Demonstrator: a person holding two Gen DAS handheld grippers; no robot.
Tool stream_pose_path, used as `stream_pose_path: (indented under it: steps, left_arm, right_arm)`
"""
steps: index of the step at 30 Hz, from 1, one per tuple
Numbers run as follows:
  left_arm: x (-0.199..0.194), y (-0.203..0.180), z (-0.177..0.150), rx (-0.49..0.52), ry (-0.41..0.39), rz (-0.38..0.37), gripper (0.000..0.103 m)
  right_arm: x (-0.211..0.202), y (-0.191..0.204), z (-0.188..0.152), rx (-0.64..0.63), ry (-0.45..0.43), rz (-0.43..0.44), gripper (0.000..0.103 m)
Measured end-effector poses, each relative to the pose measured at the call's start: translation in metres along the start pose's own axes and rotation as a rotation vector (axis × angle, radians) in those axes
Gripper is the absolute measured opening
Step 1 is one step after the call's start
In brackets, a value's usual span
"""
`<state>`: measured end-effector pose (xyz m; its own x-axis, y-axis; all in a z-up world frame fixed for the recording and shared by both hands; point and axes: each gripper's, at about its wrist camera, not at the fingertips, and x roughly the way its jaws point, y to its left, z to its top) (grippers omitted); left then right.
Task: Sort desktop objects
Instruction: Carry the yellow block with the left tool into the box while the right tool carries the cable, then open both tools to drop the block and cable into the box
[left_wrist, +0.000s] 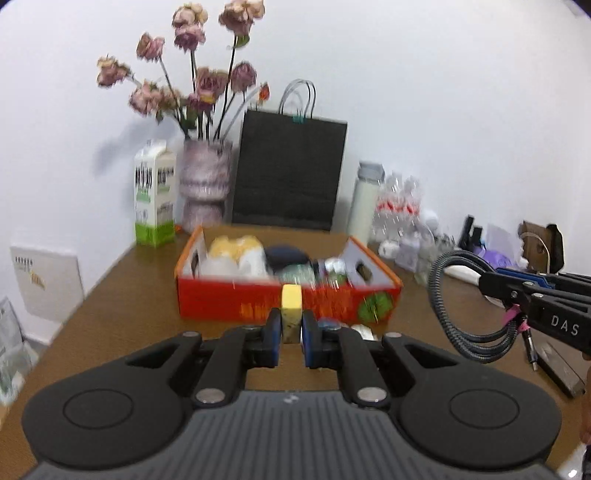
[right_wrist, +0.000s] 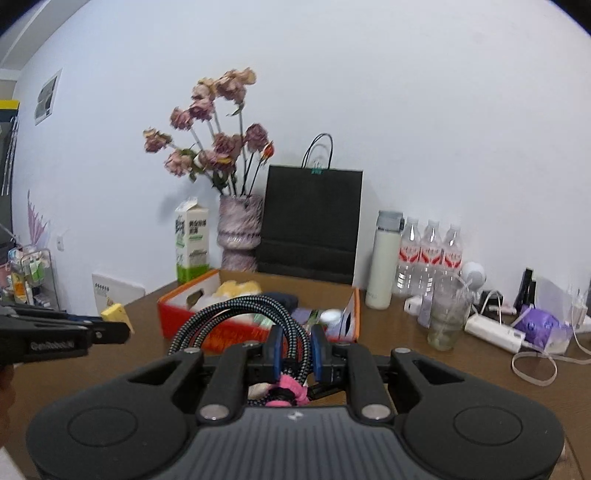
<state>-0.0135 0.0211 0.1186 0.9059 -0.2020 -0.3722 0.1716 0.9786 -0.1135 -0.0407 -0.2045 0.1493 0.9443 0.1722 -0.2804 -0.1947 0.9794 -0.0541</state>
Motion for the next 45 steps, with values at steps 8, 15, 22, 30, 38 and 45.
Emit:
stream_pose_path:
  steps: [8,15,22,30,38,45]
  left_arm:
    - [0.113,0.037,0.077,-0.009,0.093,-0.063,0.012]
    - [0.238,0.055,0.112,0.036,0.249,0.032,0.012]
    - [0.318,0.089,0.109,-0.020,0.379,0.094,0.012]
    - [0.320,0.097,0.110,-0.002,0.369,0.100,0.067]
    - [0.295,0.100,0.137,-0.094,0.377,0.205,0.102]
    - [0.251,0.094,0.139,-0.112,0.376,0.202,0.103]
  right_arm:
    - [0.119,-0.051,0.058,0.082,0.038,-0.014,0.014]
    - [0.268,-0.057,0.081,0.052,0.225,-0.061,0.014]
    - [0.377,-0.045,0.055,0.007,0.422,-0.095,0.015]
    - [0.405,-0.052,0.054,0.076,0.506,-0.060,0.057]
    - [0.368,-0.058,0.087,0.120,0.516,-0.006,0.076]
    - [0.323,-0.067,0.102,0.134,0.493,-0.035,0.083]
